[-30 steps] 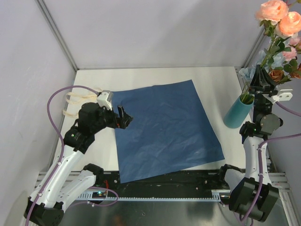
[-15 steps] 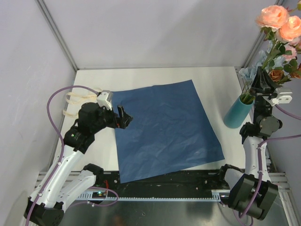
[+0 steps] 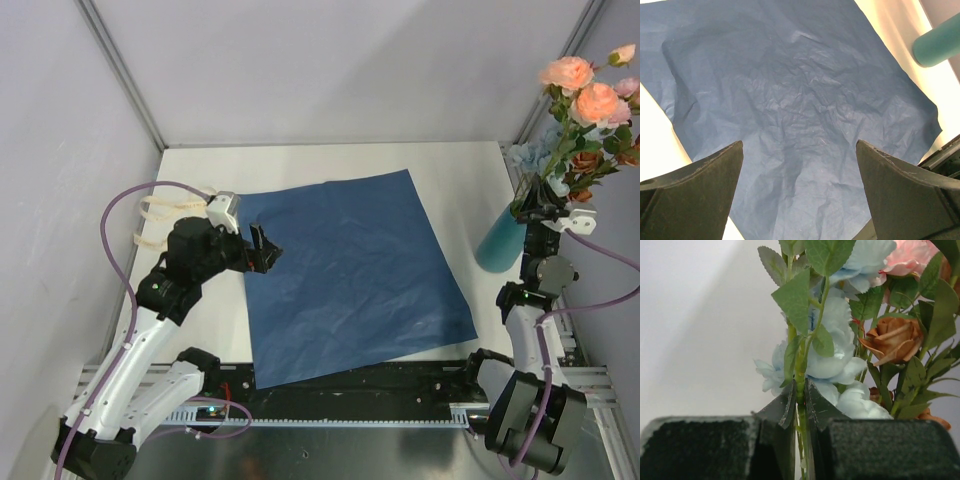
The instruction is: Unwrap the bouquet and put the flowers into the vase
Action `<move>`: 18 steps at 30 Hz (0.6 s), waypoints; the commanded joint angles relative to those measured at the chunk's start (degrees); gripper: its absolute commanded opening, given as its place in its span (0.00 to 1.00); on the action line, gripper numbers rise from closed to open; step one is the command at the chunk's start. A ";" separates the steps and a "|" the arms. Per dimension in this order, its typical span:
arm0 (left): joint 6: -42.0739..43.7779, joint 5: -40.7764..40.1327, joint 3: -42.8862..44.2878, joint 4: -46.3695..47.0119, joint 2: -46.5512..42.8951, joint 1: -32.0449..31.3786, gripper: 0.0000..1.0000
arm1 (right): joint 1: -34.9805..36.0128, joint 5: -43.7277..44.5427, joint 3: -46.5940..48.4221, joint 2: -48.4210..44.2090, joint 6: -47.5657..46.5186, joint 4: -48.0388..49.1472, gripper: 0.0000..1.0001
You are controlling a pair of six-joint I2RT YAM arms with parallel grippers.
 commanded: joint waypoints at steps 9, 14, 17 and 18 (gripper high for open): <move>1.04 0.80 -0.06 0.72 -0.57 0.34 0.99 | 3.54 8.29 -2.44 -7.77 0.73 -16.79 0.03; 1.00 1.03 0.02 0.75 -0.80 0.32 0.99 | 6.50 13.03 -2.73 -11.08 1.86 -22.98 0.11; 1.03 1.02 0.02 0.72 -1.03 0.34 0.99 | 8.62 16.74 -2.35 -13.30 1.62 -26.61 0.20; 1.03 1.00 -0.02 0.75 -1.03 0.34 0.99 | 9.14 17.89 -1.93 -14.08 1.87 -28.41 0.24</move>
